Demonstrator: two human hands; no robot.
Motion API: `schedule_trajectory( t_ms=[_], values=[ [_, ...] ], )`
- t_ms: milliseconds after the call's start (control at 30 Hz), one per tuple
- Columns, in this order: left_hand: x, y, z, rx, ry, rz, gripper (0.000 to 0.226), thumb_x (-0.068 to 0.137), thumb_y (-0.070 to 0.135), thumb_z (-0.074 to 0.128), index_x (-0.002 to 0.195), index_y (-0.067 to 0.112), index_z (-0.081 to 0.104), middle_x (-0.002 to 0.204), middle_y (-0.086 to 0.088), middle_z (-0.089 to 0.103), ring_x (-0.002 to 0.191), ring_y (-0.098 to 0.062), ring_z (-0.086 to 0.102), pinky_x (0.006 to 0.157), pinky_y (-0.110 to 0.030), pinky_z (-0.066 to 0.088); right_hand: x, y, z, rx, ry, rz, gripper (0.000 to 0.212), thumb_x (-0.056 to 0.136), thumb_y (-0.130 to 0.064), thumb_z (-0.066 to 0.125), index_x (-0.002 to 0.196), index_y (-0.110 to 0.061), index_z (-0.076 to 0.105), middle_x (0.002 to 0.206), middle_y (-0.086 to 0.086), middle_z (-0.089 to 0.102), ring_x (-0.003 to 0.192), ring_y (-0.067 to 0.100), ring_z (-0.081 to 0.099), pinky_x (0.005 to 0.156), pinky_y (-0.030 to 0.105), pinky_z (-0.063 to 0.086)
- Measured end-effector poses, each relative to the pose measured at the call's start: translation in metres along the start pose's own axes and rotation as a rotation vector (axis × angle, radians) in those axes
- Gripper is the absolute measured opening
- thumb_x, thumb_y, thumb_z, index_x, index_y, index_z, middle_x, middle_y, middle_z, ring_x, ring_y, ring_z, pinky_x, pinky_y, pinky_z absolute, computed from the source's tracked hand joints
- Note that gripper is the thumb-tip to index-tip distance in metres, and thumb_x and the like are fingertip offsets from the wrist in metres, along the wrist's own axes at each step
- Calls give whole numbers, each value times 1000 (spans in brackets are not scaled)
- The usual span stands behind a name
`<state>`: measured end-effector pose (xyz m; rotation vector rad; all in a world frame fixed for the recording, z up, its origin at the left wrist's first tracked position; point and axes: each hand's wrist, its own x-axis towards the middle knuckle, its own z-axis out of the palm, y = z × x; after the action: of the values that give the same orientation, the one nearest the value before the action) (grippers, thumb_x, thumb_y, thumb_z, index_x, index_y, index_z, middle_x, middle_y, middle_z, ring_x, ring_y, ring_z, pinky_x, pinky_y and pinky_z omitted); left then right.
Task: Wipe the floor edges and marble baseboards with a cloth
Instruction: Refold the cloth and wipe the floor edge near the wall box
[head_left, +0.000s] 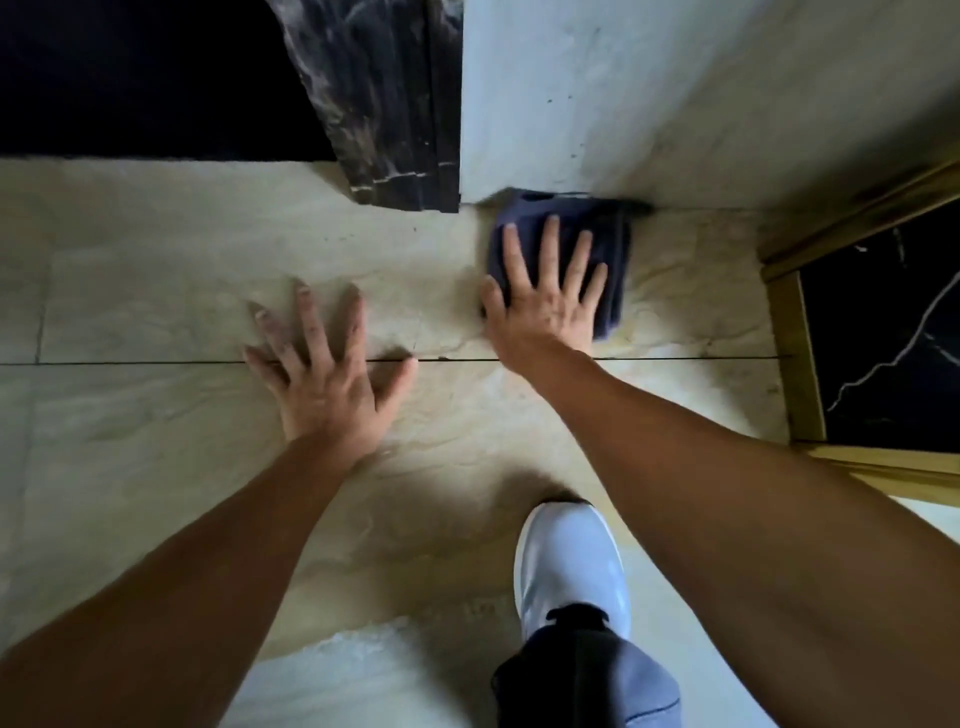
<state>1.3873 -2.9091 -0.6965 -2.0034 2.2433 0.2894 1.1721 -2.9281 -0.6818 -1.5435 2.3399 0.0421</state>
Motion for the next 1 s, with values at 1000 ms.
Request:
schedule_trajectory(
  t_ms=[1000],
  values=[
    [3, -1, -1, -28, -22, 24, 98, 80, 83, 30, 160, 32, 4, 166, -21, -3, 145, -61, 0, 109, -80, 8, 8, 85, -13, -5, 16, 235, 56, 101, -52, 20, 153, -48, -3, 167, 5, -8, 151, 40, -8, 120, 60, 0]
  ],
)
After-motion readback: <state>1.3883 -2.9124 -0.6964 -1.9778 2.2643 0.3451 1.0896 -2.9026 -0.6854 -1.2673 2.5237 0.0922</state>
